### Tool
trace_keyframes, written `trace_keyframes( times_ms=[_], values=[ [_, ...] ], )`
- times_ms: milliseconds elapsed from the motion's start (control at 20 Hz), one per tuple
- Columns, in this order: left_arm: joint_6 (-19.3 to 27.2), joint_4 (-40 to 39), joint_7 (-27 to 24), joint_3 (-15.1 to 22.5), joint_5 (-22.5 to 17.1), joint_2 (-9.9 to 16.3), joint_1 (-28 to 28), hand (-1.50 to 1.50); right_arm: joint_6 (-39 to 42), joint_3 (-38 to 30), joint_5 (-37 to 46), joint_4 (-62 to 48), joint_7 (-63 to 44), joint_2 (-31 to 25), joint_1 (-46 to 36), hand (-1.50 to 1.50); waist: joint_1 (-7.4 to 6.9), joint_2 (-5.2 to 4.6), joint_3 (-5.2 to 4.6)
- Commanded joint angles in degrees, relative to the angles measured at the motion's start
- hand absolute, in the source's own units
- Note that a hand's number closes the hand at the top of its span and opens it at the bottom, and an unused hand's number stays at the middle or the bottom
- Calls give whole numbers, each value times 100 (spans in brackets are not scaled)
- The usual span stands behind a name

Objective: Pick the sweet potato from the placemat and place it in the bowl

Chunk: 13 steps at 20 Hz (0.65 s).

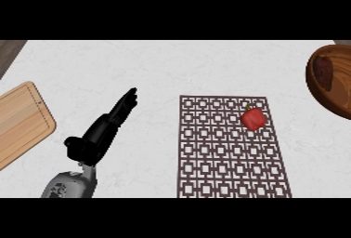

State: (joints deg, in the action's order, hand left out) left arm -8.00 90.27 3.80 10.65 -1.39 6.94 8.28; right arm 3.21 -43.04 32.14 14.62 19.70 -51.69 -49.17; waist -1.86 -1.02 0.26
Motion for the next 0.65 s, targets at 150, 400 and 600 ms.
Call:
trace_keyframes(
  times_ms=[150, 400, 600],
  values=[
    [-19, 257, 107, 46, 25, 15, -58, 0, 421, -717, -612, -401, 339, -880, 599, -150, -20, -16, 21],
    [-72, 4, -63, -107, -27, 60, -26, 0, 988, -923, -811, -549, 980, -1123, 1295, -150, 49, -38, 36],
    [32, 87, -77, 16, 80, -60, -61, 0, 1592, -952, -852, -629, 1272, -1338, 1684, -150, 77, -28, 50]
  ],
)
